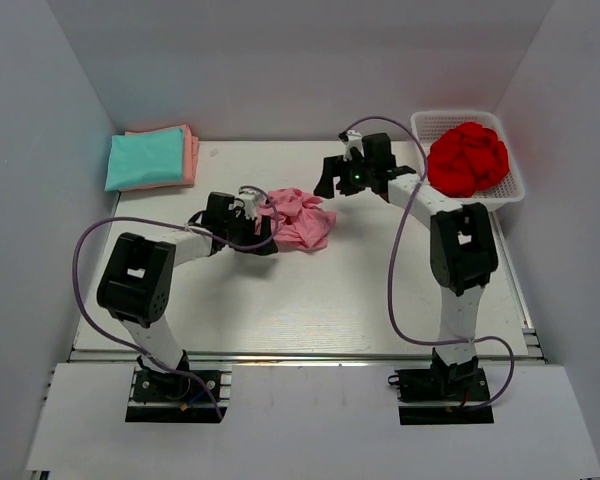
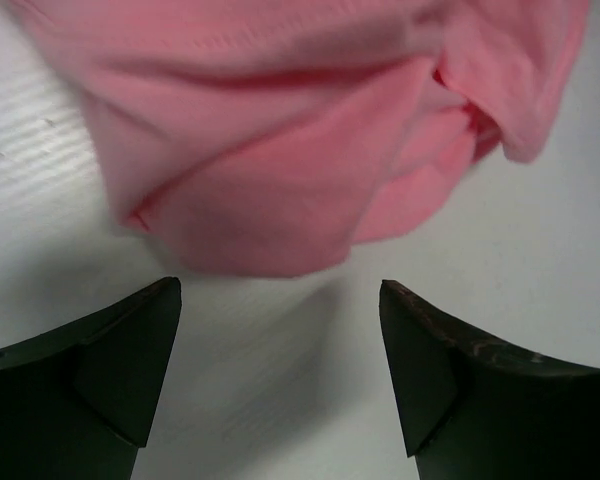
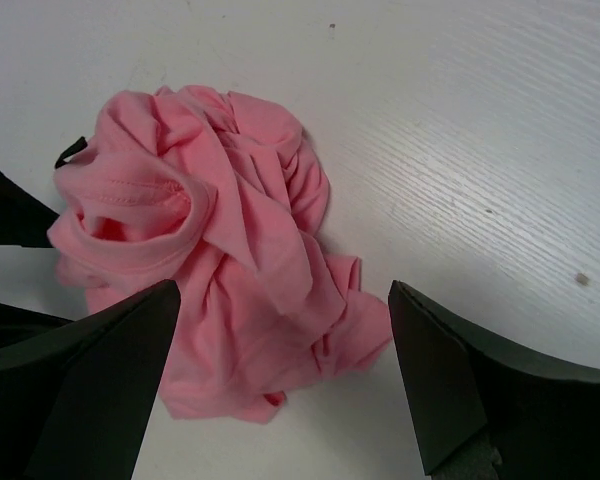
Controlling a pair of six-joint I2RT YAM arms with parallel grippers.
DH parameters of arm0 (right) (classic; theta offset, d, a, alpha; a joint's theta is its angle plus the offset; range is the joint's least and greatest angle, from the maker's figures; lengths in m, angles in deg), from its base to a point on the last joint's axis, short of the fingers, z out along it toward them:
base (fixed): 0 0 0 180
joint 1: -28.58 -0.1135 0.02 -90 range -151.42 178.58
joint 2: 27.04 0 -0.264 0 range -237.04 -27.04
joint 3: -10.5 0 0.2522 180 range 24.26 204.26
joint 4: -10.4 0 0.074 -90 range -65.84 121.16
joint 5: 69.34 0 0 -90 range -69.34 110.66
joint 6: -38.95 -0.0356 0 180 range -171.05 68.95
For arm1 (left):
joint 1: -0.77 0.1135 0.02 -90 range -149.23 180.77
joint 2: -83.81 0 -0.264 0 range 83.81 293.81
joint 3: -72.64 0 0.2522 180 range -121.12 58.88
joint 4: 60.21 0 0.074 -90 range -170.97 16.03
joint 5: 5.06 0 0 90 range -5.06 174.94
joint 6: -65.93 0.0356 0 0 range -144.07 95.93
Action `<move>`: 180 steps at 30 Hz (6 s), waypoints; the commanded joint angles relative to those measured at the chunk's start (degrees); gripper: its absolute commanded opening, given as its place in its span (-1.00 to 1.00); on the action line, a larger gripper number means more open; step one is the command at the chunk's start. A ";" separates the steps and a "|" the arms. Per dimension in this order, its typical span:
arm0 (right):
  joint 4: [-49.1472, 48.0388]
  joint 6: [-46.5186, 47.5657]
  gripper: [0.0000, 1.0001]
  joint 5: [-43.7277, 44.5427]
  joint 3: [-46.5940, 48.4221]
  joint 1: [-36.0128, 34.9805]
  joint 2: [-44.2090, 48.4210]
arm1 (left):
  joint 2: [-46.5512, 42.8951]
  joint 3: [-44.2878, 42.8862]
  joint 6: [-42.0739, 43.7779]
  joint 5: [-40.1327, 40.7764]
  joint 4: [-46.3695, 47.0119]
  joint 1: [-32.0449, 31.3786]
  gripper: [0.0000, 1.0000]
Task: Fold and stack the t-shirts
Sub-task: Flatten out the tshirt
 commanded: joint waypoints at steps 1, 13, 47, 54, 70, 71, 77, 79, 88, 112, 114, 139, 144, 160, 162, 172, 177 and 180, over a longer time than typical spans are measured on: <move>2.87 3.52 0.81 3.71 6.16 -2.33 -3.50 | 0.88 -3.53 -1.16 5.51 -1.84 0.08 0.79; 2.26 4.67 -0.41 3.47 12.23 -5.41 -11.52 | 7.13 -9.59 -4.59 -0.20 1.24 0.08 -0.59; -13.39 6.16 -1.00 30.45 -7.90 -4.97 44.29 | -45.23 -15.47 1.28 29.52 -5.79 1.13 -1.00; -12.95 7.04 -1.00 21.48 -5.87 -5.32 52.81 | -51.74 -21.63 2.97 14.76 -7.72 0.60 -1.00; -8.58 3.17 -1.00 41.59 -13.52 -4.71 48.36 | -34.77 -18.13 -0.81 16.50 -7.99 1.21 -1.00; -8.03 2.82 -1.00 45.87 -13.70 -4.62 44.94 | -31.40 -18.12 -0.81 16.50 -7.99 1.22 -0.92; 0.49 -2.45 -1.00 46.70 -11.78 -2.60 26.03 | -13.19 -17.06 -1.52 16.67 -8.95 1.22 0.99; 4.53 -3.50 -1.00 47.14 -9.40 -2.16 19.70 | -10.19 -17.76 -1.52 17.73 -10.45 1.22 0.99; 12.54 -3.77 0.46 46.88 -0.87 -1.46 9.41 | -17.56 -9.35 -3.18 16.77 -12.64 0.16 0.99; 11.49 -10.19 0.76 45.13 -7.98 1.00 10.37 | -38.23 21.96 -25.25 25.64 -21.01 0.16 0.32; 11.49 -10.28 0.74 44.42 -8.33 1.27 10.37 | -36.38 21.96 -25.25 25.64 -19.51 0.16 0.15; 9.82 -11.94 0.71 38.09 -14.48 3.46 14.32 | -48.94 20.72 -20.94 27.23 -14.41 0.16 -1.00; 9.90 -12.30 0.65 37.04 -13.88 4.52 13.10 | -50.35 19.49 -19.89 27.22 -14.58 0.16 -1.00; 10.08 -17.57 0.45 36.07 -8.96 8.65 1.50 | -49.04 20.11 -20.41 27.22 -14.85 0.16 -1.00; 9.91 -17.74 0.37 35.11 -6.77 8.56 -0.96 | -49.03 20.11 -20.41 27.22 -14.85 0.16 -1.00; 5.51 -18.01 -1.00 32.02 -7.80 8.30 2.89 | -51.32 15.55 -19.89 30.39 -15.46 0.69 -1.00; -1.84 -16.08 -1.00 31.42 -12.02 8.12 16.68 | -51.93 8.08 -17.34 32.84 -14.94 0.69 -1.00; -4.50 -15.29 -1.00 30.70 -14.31 8.04 25.82 | -53.24 3.07 -15.58 35.48 -14.41 0.69 -1.00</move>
